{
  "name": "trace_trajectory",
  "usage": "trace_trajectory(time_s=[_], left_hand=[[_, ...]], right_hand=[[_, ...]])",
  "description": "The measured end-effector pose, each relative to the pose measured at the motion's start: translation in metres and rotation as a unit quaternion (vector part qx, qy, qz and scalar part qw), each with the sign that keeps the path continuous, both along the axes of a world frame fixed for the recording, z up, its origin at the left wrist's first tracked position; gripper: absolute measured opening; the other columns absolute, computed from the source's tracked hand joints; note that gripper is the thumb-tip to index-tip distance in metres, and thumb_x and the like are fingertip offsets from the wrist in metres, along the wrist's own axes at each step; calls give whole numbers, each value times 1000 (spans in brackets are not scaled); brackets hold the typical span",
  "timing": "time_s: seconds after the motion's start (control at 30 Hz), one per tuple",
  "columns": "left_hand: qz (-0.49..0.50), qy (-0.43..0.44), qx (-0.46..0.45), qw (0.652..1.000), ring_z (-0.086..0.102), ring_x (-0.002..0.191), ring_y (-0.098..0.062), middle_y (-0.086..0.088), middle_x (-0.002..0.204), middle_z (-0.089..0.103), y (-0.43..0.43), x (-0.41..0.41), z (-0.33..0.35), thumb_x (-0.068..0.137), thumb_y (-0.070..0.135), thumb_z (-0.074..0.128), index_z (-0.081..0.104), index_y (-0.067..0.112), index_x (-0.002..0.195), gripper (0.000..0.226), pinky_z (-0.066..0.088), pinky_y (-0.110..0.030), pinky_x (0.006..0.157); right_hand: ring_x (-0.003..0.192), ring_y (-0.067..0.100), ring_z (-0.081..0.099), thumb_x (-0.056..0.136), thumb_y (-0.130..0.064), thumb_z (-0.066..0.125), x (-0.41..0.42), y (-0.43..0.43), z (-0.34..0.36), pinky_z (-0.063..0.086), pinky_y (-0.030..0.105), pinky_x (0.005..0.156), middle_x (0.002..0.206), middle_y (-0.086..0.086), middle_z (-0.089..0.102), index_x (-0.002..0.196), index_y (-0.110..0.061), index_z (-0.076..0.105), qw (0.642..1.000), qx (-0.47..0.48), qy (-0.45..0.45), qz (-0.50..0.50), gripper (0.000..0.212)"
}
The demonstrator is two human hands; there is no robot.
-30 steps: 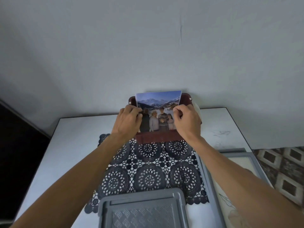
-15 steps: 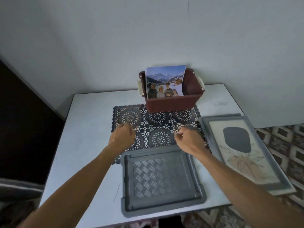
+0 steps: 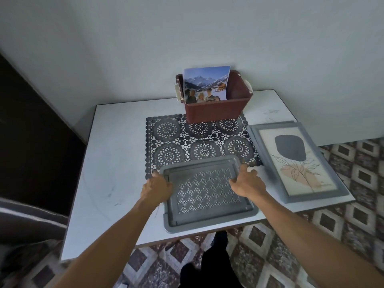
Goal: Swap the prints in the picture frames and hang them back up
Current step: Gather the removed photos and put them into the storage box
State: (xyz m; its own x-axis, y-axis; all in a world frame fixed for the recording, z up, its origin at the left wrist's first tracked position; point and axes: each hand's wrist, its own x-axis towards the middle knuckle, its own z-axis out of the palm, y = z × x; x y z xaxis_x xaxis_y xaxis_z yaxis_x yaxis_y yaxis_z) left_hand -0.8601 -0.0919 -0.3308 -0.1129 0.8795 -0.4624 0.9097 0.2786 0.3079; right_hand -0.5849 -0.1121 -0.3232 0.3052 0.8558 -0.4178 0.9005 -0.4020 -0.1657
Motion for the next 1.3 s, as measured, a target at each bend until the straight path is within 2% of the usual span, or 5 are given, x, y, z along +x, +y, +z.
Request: trace_trajectory(time_s=[0.3,0.67,0.9,1.07,1.3], left_hand=[[127,-64,50,989,53,116,-39,-19,124,56,3,-4,12,96,36,47,45,1,128,47,45,-45,98],[215,-231,290,903,59,88,-24,-7,106,60,78,-3,59,99,38,50,48,15,108,25,48,-36,74],[185,-237,327,896,62,89,-23,-3,99,66,180,19,103,98,35,52,58,9,111,30,46,-33,73],[184,-337,283,879,64,85,-24,-6,98,68,256,45,132,99,41,43,60,8,109,39,57,-41,77],[122,-332,241,904,57,103,-22,1,110,64,320,75,133,100,58,30,63,15,109,55,48,-45,97]], right_hand=[[65,19,60,92,-28,62,10,6,7,52,34,61,73,1,63,84,-10,64,981,105,140,-89,20],[69,16,62,101,-22,41,6,63,76,50,32,59,89,0,65,149,-22,36,918,299,254,-55,48],[71,20,62,102,-23,36,41,167,108,48,33,59,106,7,65,149,-24,37,922,289,252,-53,46],[108,28,62,105,-27,37,77,238,123,50,37,94,133,8,59,148,-18,41,916,309,240,-85,44],[76,18,61,101,-21,39,125,303,117,48,30,59,95,-2,65,125,-22,60,914,301,244,-119,32]])
